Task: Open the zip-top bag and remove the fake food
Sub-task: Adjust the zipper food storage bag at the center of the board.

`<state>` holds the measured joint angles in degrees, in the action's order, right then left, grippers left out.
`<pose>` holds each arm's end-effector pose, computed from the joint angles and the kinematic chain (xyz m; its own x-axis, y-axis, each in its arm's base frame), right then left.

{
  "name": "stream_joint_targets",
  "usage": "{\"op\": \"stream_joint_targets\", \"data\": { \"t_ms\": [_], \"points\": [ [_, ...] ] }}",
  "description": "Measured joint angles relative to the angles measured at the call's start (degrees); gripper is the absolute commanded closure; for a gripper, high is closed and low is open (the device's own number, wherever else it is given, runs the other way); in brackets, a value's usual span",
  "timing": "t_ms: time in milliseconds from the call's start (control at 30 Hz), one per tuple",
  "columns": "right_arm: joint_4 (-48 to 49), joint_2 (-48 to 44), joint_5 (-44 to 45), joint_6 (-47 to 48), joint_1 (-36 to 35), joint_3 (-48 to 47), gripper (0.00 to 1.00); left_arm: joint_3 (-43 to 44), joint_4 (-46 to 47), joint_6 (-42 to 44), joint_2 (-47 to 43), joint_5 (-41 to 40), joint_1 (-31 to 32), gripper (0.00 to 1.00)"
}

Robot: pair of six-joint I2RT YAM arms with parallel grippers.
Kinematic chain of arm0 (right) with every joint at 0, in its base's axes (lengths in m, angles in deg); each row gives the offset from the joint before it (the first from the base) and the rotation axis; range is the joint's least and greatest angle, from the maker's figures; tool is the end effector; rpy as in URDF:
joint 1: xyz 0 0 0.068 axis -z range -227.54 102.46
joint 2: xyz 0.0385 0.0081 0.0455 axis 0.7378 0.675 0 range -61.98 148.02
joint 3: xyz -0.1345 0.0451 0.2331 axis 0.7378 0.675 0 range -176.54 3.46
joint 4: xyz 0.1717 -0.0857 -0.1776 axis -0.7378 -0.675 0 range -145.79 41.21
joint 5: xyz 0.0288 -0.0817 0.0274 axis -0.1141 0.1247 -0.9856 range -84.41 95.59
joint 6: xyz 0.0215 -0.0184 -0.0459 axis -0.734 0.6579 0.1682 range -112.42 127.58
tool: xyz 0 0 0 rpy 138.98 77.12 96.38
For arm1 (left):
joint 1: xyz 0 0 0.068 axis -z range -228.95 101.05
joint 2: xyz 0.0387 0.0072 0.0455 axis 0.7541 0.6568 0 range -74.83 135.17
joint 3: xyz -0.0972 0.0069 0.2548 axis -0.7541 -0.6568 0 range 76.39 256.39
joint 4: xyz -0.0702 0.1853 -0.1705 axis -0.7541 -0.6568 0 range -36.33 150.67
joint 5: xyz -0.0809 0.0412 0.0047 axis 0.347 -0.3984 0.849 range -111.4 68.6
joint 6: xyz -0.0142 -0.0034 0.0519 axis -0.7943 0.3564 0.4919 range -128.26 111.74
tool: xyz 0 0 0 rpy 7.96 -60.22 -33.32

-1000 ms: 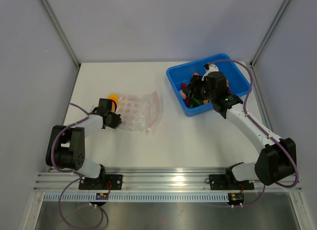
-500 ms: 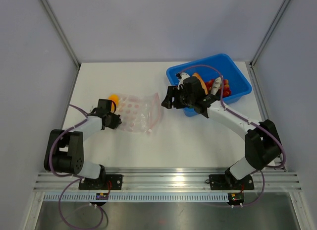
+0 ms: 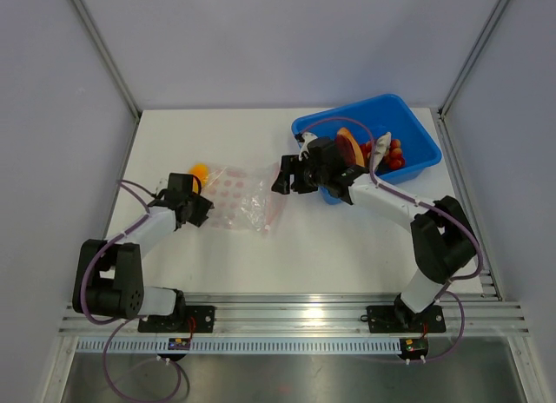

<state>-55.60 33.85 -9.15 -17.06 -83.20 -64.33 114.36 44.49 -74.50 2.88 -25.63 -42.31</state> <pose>0.3037 0.2290 0.2521 -0.7278 -0.0259 -0.6853 -0.4730 0.7425 0.4743 0.2505 -0.0265 0.1703 -0.3994 -0.8724 -0.2817 -0.7231 0.4887 -0.4882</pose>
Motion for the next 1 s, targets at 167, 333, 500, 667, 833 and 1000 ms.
{"op": "stream_joint_targets", "data": {
  "t_ms": [167, 333, 500, 667, 833, 1000],
  "points": [
    [-0.02, 2.10, 0.02, -0.28, -0.70, -0.13, 0.24, -0.15, 0.15, 3.10, -2.45, 0.31, 0.11, 0.45],
    [0.68, 2.29, 0.00, -0.74, -0.87, -0.13, 0.23, -2.97, 3.43, 6.36, -12.17, -0.66, 0.55, 0.30],
    [2.12, 4.00, -1.16, -1.31, -1.09, -0.31, 0.23, -3.74, 3.80, 9.66, -20.02, -3.80, 0.70, 0.14],
    [3.06, 5.40, -1.77, -1.99, -1.22, -0.31, 0.23, -3.72, 2.58, 10.05, -22.91, -10.69, 0.74, 0.05],
    [6.60, 5.62, -3.65, -2.51, -1.44, -0.31, 0.25, -3.13, -1.84, 7.06, -18.86, -15.89, -1.22, 0.03],
    [10.34, 6.86, -5.22, -3.15, -2.69, -0.31, 0.45, -3.28, -3.98, 2.82, -14.82, -16.06, -4.83, 0.05]
  ]
}}
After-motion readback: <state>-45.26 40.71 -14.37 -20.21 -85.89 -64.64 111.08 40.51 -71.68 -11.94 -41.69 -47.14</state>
